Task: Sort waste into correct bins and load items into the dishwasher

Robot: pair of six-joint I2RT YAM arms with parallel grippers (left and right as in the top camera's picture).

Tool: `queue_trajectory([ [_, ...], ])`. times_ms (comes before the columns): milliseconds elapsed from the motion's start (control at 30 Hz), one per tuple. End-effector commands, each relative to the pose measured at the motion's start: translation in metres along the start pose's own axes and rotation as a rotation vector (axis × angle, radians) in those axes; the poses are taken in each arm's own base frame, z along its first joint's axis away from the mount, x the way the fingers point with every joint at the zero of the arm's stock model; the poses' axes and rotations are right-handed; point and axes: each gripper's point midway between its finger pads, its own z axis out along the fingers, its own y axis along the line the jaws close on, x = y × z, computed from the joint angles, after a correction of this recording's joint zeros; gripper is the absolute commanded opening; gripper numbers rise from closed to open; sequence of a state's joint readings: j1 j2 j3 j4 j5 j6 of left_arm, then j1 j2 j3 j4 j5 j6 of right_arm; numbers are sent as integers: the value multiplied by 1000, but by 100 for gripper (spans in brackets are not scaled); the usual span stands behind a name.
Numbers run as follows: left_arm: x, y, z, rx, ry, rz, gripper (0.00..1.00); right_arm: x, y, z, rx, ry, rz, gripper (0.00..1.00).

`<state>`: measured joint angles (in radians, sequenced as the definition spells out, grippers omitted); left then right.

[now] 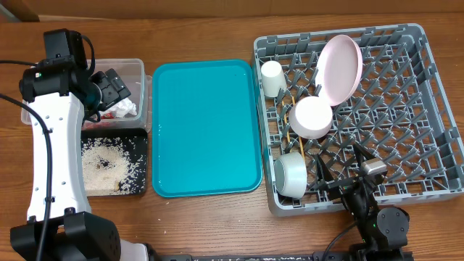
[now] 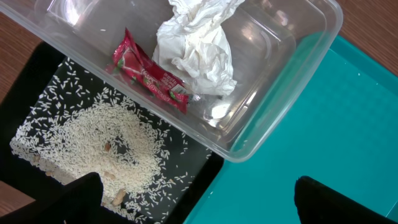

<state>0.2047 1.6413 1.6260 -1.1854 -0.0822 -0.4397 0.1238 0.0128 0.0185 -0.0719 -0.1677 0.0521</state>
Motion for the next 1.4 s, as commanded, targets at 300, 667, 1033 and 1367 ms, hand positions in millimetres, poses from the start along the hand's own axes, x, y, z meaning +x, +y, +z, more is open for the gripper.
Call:
queue_trajectory([
  [300, -6, -3, -5, 11, -18, -13, 100, 1, -4, 0, 16, -7, 2, 100],
  [667, -6, -3, -5, 11, -18, -13, 100, 1, -4, 0, 17, -6, 2, 100],
  [1033, -5, -3, -6, 12, -20, -13, 100, 1, -4, 0, 17, -6, 2, 100],
  [1367, 1, -19, -76, 120, -178, 30, 100, 1, -4, 0, 16, -7, 2, 100],
])
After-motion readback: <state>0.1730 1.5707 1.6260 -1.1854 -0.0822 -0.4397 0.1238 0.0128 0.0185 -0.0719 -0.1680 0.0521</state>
